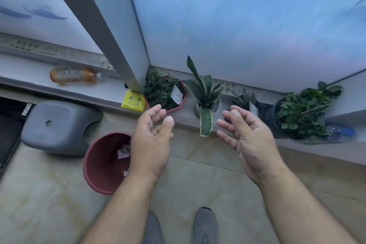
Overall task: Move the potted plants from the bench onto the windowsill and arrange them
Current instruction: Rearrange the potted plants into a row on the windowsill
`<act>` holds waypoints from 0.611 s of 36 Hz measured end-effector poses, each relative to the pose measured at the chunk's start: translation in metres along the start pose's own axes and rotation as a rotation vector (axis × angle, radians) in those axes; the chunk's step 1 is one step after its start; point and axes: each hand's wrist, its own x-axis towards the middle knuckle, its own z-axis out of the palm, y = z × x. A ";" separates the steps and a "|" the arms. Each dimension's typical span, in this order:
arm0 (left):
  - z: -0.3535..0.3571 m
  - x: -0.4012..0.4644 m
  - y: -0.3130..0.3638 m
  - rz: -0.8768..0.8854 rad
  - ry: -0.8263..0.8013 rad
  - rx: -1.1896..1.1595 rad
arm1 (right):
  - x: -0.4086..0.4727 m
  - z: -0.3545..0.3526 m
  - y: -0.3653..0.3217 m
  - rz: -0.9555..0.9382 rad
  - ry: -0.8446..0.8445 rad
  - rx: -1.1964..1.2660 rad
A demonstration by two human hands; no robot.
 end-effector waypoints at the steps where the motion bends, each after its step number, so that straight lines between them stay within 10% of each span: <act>1: -0.004 0.003 -0.003 0.004 0.006 0.000 | 0.004 0.005 0.004 0.002 -0.004 0.003; 22: -0.049 0.121 -0.106 0.046 0.052 0.128 | 0.111 0.069 0.115 -0.049 -0.028 0.040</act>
